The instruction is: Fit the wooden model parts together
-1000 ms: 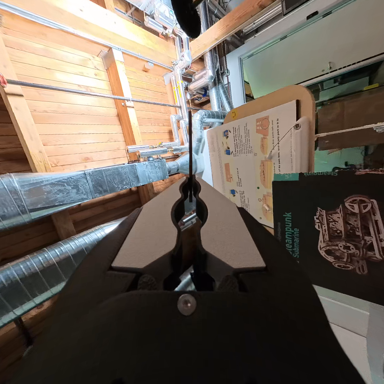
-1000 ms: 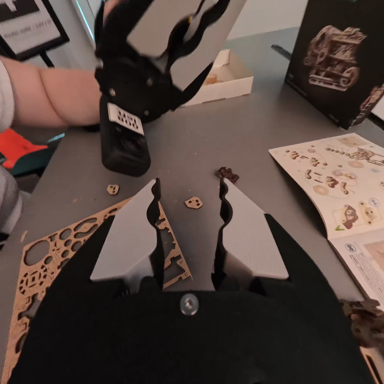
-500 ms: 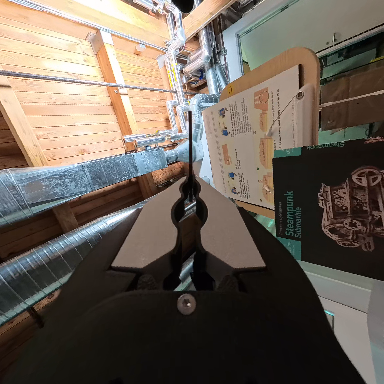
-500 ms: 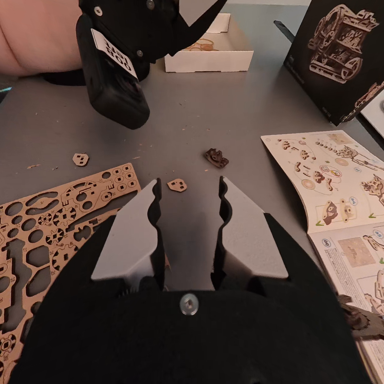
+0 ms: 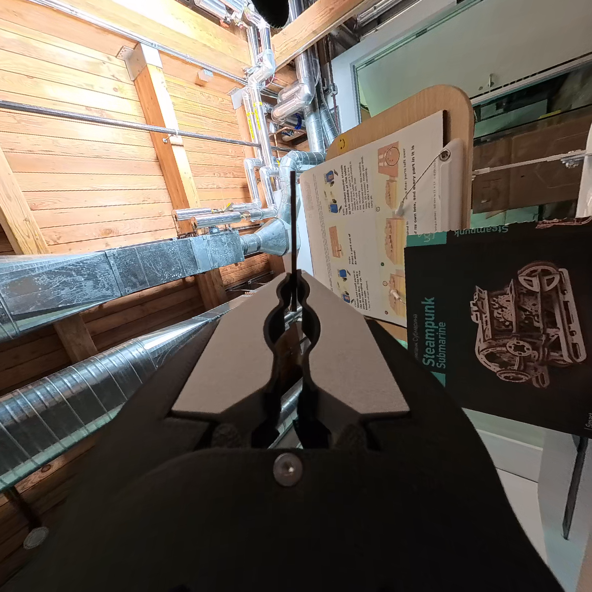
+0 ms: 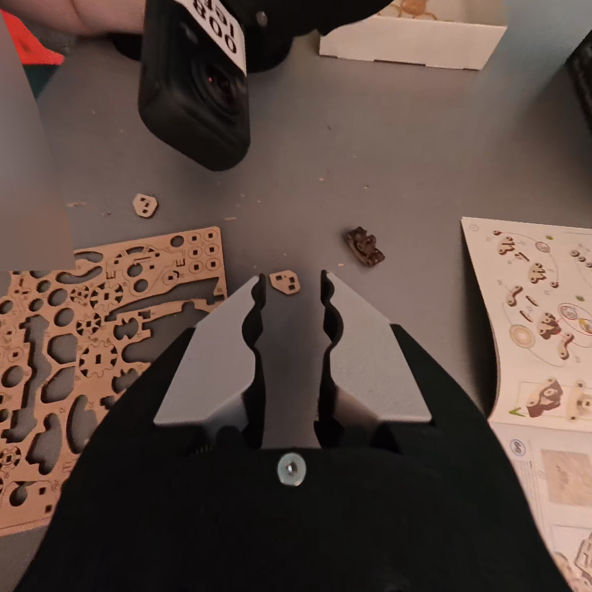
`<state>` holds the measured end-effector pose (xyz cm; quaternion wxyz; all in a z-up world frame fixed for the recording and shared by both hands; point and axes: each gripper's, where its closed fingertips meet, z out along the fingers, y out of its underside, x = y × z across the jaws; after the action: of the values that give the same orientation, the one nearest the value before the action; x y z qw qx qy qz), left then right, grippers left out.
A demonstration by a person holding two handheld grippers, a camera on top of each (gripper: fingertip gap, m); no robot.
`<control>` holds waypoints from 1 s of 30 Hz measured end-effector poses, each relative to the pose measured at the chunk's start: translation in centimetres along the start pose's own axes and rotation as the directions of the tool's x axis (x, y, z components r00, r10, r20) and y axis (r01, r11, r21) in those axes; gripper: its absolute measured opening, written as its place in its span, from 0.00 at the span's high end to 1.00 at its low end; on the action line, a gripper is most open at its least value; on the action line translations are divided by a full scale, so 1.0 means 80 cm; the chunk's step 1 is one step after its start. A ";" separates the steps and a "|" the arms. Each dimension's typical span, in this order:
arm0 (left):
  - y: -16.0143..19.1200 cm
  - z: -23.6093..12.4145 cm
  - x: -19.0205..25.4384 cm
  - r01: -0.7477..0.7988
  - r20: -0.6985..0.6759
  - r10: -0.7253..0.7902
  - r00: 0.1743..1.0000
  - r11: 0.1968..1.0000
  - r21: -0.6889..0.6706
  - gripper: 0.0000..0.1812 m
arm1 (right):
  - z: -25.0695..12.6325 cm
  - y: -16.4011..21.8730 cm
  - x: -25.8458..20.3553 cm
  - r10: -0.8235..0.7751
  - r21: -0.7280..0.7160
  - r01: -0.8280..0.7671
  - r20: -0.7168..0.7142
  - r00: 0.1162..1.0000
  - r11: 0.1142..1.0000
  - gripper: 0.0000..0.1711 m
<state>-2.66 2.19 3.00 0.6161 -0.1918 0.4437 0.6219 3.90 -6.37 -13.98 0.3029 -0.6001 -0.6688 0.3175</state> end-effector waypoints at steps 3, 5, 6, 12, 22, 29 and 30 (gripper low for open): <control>0.000 0.001 0.004 0.004 -0.013 -0.004 1.000 1.000 -0.003 1.00 | 0.003 0.007 -0.002 -0.021 -0.026 0.021 0.009 1.000 0.999 0.81; 0.002 0.002 0.006 0.006 -0.021 -0.006 1.000 1.000 -0.009 1.00 | 0.006 0.009 -0.001 -0.022 -0.034 0.022 0.004 1.000 0.999 0.82; 0.003 0.003 0.008 0.004 -0.025 -0.004 1.000 1.000 -0.011 1.00 | 0.007 0.012 -0.001 -0.026 -0.042 0.026 0.000 1.000 0.999 0.82; 0.006 0.004 0.016 0.010 -0.050 -0.011 0.999 1.000 -0.017 1.00 | 0.017 0.023 -0.007 -0.050 -0.082 0.050 -0.001 0.999 0.995 0.82; 0.003 0.004 0.021 0.020 -0.073 -0.021 0.997 1.000 -0.012 1.00 | 0.018 0.023 -0.008 0.018 -0.059 -0.016 0.031 0.999 0.998 0.82; 0.003 0.003 0.023 0.019 -0.079 -0.020 0.997 1.000 -0.012 1.00 | 0.017 0.023 -0.008 0.008 -0.055 -0.006 0.023 1.000 0.998 0.83; 0.003 0.004 0.023 0.020 -0.081 -0.021 0.996 1.000 -0.013 1.00 | 0.017 0.023 -0.008 0.003 -0.055 -0.002 0.021 1.000 0.998 0.83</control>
<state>-3.11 3.55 1.77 0.6029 -0.2253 0.4626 0.6097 4.02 -6.95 -16.31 0.2788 -0.6057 -0.6797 0.3058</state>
